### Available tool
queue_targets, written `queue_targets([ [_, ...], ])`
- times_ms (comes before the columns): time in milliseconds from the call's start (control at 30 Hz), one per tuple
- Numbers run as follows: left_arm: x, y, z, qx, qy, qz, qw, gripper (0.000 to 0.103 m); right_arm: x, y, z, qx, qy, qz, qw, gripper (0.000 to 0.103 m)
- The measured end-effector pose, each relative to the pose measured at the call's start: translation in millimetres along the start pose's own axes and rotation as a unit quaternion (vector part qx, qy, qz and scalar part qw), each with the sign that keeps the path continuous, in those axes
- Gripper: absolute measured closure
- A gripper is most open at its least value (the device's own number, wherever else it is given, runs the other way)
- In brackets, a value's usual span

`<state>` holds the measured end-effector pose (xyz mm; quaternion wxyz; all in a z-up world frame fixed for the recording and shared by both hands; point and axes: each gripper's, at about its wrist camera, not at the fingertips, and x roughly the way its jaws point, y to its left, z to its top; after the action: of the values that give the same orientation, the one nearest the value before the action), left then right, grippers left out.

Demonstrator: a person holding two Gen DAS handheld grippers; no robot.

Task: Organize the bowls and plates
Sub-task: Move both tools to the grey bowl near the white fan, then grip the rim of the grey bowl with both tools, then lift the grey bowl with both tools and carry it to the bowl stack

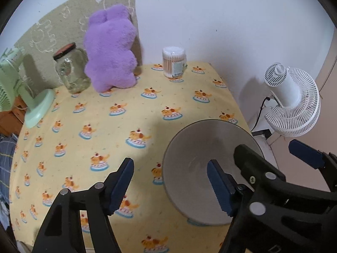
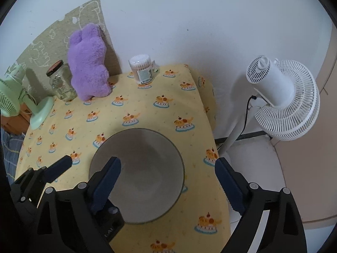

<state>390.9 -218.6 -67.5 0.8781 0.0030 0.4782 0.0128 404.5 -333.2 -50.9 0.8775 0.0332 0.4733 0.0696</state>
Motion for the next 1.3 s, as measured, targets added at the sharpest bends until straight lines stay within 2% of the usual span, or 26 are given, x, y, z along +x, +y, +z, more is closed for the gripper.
queue_targets([
  [67, 6.0, -2.1, 0.8, 0.0, 0.007, -0.001, 1.0, 0.038, 7.0, -2.3, 0.5, 0.008, 0.006, -0.005, 1.0, 0.01],
  [133, 13.0, -3.4, 0.2, 0.001, 0.018, -0.001, 0.9998, 0.048, 14.3, -5.2, -0.3, 0.015, 0.016, -0.008, 1.0, 0.014],
  [300, 26.3, -4.6, -3.7, 0.003, 0.041, -0.003, 0.9991, 0.068, 31.7, -9.0, -5.3, 0.025, 0.047, -0.01, 0.999, 0.044],
  [333, 27.4, -5.6, -4.5, 0.006, 0.042, 0.0, 0.9991, 0.069, 35.0, -9.4, -6.5, 0.026, 0.054, -0.01, 0.998, 0.054],
  [367, 27.8, -6.2, -4.9, 0.008, 0.043, 0.001, 0.999, 0.07, 37.3, -9.6, -7.4, 0.027, 0.059, -0.01, 0.998, 0.06],
  [467, 27.4, -5.6, -4.0, 0.01, 0.043, 0.001, 0.999, 0.071, 39.4, -7.3, -8.6, 0.026, 0.059, -0.009, 0.998, 0.072],
  [533, 27.6, -4.2, -3.0, 0.011, 0.047, 0.002, 0.9989, 0.074, 39.6, -4.4, -8.8, 0.022, 0.059, -0.014, 0.998, 0.072],
  [800, 26.9, -1.5, -3.0, 0.006, 0.06, -0.007, 0.9982, 0.074, 38.0, -2.6, -8.7, 0.035, 0.07, -0.022, 0.997, 0.072],
  [900, 24.1, -1.7, -4.0, 0.009, 0.063, 0.001, 0.998, 0.074, 37.0, 0.6, -9.2, 0.035, 0.077, -0.022, 0.996, 0.072],
  [1300, -4.0, 11.2, -11.9, 0.008, 0.058, 0.007, 0.9983, 0.071, 14.4, 17.7, -16.6, 0.027, 0.078, -0.005, 0.997, 0.072],
])
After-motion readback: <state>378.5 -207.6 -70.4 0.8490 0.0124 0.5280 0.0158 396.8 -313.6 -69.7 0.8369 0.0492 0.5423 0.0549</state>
